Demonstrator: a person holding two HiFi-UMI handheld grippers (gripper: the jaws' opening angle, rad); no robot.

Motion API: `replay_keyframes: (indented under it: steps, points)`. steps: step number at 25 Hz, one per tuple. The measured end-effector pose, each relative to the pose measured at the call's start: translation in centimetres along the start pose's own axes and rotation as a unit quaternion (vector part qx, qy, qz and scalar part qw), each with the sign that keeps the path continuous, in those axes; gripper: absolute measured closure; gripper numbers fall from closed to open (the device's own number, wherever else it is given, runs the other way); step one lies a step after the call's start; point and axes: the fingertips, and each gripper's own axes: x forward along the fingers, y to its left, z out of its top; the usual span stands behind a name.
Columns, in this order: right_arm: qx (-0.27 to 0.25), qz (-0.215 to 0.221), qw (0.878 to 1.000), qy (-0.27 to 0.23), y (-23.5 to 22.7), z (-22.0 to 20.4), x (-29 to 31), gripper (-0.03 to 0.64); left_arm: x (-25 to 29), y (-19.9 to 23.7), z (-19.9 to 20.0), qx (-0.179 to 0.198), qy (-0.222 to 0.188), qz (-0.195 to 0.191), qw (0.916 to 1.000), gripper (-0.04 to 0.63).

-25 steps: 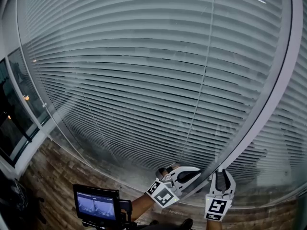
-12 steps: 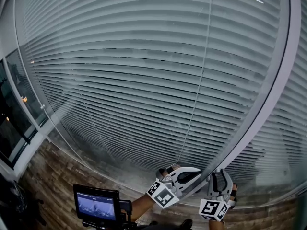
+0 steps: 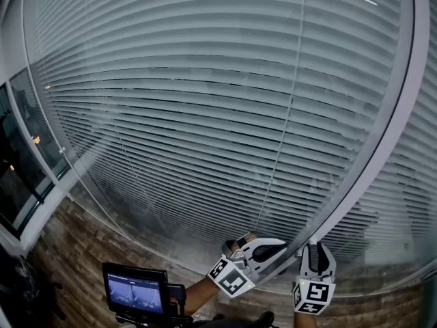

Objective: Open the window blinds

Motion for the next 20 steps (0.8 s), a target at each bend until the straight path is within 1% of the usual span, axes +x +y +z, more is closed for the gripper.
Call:
replay_keyframes:
  steps: [2,3,5,6,7,8,9,10,12,13,14,15,16,17,18,19,20]
  points:
    - [-0.003,0.000,1.000,0.003,-0.1,-0.2,0.3,0.498,0.1,0.0,-0.2,-0.001,0.001,0.000,1.0000,0.591]
    - [-0.013,0.001,1.000,0.003,-0.1,-0.2,0.4,0.499,0.1,-0.1,-0.3,-0.001,0.002,-0.001,1.0000,0.591]
    - [-0.058,0.001,0.998,0.006,0.1,-0.2,0.4,0.499,0.1,-0.1,-0.4,-0.002,0.003,0.000,1.0000,0.591]
    - [-0.098,-0.001,0.995,0.008,0.3,-0.2,0.4,0.499,0.1,-0.1,-0.5,-0.003,0.004,0.000,1.0000,0.591]
    - [-0.153,-0.005,0.988,0.012,0.5,-0.2,0.4,0.499,0.1,-0.1,-0.5,-0.003,0.005,-0.001,1.0000,0.591]
    - [-0.217,-0.011,0.976,0.017,0.7,-0.3,0.4,0.499,0.1,-0.2,-0.6,-0.003,0.005,-0.001,1.0000,0.591]
    - [-0.285,-0.016,0.958,0.022,0.9,-0.4,0.4,0.499,0.1,-0.2,-0.6,-0.003,0.005,-0.001,1.0000,0.591]
    - [-0.356,-0.020,0.934,0.029,1.2,-0.5,0.4,0.499,0.1,-0.2,-0.5,-0.003,0.004,-0.002,1.0000,0.591]
    - [-0.487,-0.023,0.872,0.043,1.5,-0.9,0.5,0.499,0.2,-0.2,-0.4,-0.002,0.003,-0.001,1.0000,0.591]
    - [-0.535,-0.020,0.843,0.045,1.6,-1.1,0.5,0.499,0.2,-0.2,-0.3,-0.002,0.002,-0.002,1.0000,0.591]
    - [-0.570,-0.015,0.820,0.042,1.7,-1.3,0.5,0.499,0.2,-0.2,-0.2,-0.002,0.001,-0.002,1.0000,0.591]
    - [-0.590,-0.009,0.807,0.036,1.7,-1.3,0.4,0.499,0.2,-0.2,-0.1,-0.002,0.001,-0.002,1.0000,0.591]
    - [-0.592,-0.003,0.805,0.029,1.8,-1.3,0.3,0.499,0.2,-0.3,0.0,-0.002,0.000,-0.002,1.0000,0.591]
    - [-0.576,0.003,0.817,0.023,1.8,-1.2,0.3,0.499,0.2,-0.3,0.1,-0.001,-0.001,-0.002,1.0000,0.591]
    - [-0.540,0.009,0.842,0.020,1.8,-1.2,0.2,0.499,0.1,-0.4,0.2,-0.001,-0.001,-0.001,1.0000,0.591]
    - [-0.481,0.015,0.877,0.018,1.7,-1.0,0.0,0.499,0.1,-0.5,0.3,-0.001,-0.001,-0.002,1.0000,0.591]
    - [-0.401,0.022,0.916,0.015,1.5,-0.9,-0.2,0.497,0.1,-0.6,0.3,-0.001,0.000,-0.002,1.0000,0.591]
